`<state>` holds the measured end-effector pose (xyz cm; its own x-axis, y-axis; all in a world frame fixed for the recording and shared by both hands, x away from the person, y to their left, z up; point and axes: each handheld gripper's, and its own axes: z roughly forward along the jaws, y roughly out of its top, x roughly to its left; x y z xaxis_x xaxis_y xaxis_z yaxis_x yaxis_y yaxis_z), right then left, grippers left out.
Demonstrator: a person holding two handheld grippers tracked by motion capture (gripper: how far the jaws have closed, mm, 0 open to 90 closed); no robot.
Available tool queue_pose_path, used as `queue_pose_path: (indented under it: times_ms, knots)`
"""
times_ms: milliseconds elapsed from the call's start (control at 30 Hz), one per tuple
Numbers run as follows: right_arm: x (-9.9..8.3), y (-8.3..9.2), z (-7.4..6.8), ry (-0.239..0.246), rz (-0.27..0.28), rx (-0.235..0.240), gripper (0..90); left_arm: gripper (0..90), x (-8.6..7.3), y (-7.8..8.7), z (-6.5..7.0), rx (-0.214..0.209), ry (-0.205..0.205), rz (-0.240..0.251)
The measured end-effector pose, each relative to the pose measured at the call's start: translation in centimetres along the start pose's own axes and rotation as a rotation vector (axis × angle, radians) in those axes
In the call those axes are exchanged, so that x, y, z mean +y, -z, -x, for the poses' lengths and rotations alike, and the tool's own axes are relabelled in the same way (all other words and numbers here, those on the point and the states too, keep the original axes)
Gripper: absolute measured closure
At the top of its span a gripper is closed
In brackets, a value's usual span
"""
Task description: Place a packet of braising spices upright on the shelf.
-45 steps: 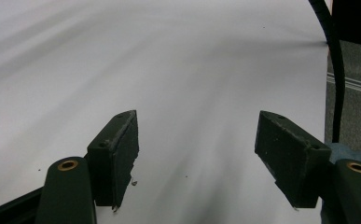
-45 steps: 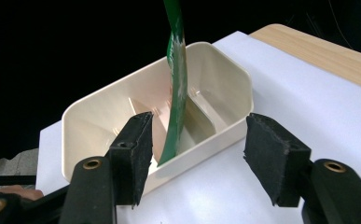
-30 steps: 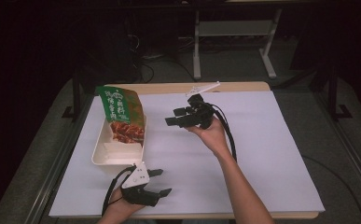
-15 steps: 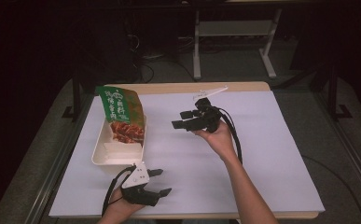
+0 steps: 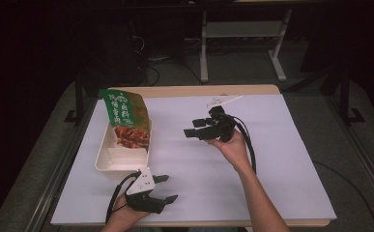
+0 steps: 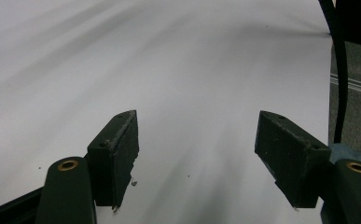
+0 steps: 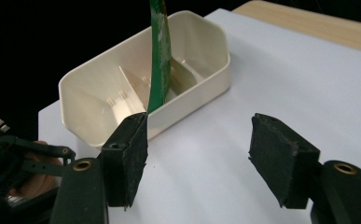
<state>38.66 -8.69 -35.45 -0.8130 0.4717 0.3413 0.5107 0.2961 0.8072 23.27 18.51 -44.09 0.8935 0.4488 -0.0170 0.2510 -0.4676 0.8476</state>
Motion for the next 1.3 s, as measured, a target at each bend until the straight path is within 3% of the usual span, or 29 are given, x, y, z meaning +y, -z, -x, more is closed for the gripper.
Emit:
queue_pose_path:
  times_ms: [1300]
  knots:
    - [-5.3,3.4,-0.1,-0.027,-0.018,-0.037,33.5,30.0,-0.1,0.0,-0.2,0.003,0.0,-0.008]
